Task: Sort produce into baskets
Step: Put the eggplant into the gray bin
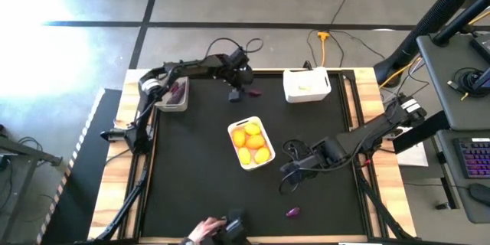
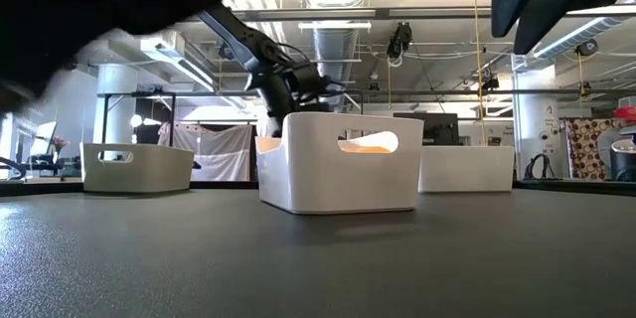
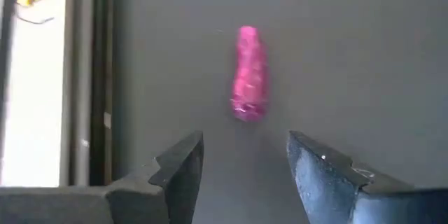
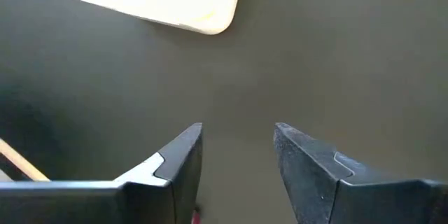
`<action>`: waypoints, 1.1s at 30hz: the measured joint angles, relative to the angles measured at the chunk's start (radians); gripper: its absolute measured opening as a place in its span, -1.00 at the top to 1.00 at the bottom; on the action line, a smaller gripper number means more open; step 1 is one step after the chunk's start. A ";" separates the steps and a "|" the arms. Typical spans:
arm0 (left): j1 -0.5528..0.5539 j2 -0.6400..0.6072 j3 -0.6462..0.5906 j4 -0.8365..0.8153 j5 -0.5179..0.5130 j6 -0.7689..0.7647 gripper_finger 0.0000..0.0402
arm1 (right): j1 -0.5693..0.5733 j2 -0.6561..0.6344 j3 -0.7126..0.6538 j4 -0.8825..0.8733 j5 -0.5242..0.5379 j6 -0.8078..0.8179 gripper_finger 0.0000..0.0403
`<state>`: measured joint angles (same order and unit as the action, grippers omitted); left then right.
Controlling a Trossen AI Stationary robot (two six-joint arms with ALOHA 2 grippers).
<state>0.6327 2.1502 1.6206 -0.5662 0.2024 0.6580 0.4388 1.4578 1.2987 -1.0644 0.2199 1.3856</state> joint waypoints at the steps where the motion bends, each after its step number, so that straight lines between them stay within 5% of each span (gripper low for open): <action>1: 0.000 0.013 0.014 0.001 -0.014 0.007 0.05 | 0.000 0.000 0.000 0.000 -0.001 0.003 0.16; 9: -0.016 0.096 0.087 -0.009 -0.002 0.015 0.05 | 0.000 0.000 0.000 0.000 -0.002 0.003 0.17; 14: -0.027 0.118 0.086 -0.009 0.116 0.015 0.05 | 0.000 0.000 0.000 0.000 -0.002 0.010 0.16; 33: -0.058 0.129 0.080 0.054 0.098 -0.164 0.20 | 0.002 0.000 0.001 0.000 -0.045 -0.033 0.16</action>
<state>0.5747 2.2791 1.7008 -0.5121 0.3004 0.4942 0.4412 1.4582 1.2999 -1.0648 0.1745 1.3529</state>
